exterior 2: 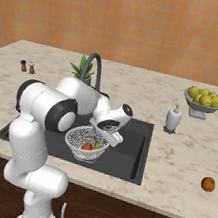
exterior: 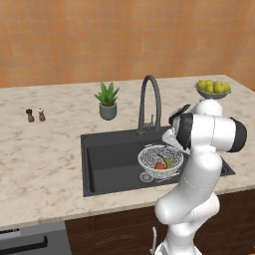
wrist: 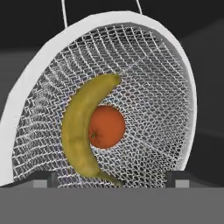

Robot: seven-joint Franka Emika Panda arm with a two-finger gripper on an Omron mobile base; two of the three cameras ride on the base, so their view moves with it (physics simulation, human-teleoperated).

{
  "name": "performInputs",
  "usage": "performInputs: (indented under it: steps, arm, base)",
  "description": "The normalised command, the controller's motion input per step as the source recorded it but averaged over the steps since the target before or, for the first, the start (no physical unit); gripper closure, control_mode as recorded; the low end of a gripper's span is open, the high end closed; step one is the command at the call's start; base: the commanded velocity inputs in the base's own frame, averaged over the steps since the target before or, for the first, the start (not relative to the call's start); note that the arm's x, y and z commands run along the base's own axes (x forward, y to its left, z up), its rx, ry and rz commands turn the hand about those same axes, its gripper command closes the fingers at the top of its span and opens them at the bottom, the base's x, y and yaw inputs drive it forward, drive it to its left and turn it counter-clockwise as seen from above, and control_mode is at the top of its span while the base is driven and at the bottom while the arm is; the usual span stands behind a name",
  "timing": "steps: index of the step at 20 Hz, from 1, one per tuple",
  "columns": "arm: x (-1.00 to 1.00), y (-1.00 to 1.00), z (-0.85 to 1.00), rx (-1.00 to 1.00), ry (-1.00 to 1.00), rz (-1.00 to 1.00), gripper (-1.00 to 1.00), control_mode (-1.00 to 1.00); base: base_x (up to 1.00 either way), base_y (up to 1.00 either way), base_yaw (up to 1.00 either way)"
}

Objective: Put the colander in the sink, put the orange, banana, peach in the colander, and turn on the sink faucet and pour water over the colander.

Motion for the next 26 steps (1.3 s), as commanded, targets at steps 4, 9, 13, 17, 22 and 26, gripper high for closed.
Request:
performInputs:
  steps: [4, 9, 13, 17, 22, 26]
  arm:
    - [-0.37, -0.96, 0.54, 0.0, -0.01, -0.01, -1.0, -1.0]
    - [-0.47, -1.0, 0.76, 0.0, 0.03, -0.06, -1.0, -1.0]
    - [-0.63, -0.77, 0.57, -0.05, 0.09, -0.19, -1.0, -1.0]
    - [-0.91, -0.73, 0.51, -0.06, 0.01, -0.18, -1.0, -1.0]
    - [-0.84, -0.86, 0.54, -0.06, 0.08, -0.17, -1.0, -1.0]
    - [-0.79, -0.91, 0.51, -0.06, 0.13, -0.17, -1.0, -1.0]
  base:
    - [0.0, 0.0, 0.0]
    - [0.0, 0.0, 0.0]
    - [0.0, 0.0, 0.0]
    - [0.0, 0.0, 0.0]
    - [0.0, 0.0, 0.0]
    - [0.0, 0.0, 0.0]
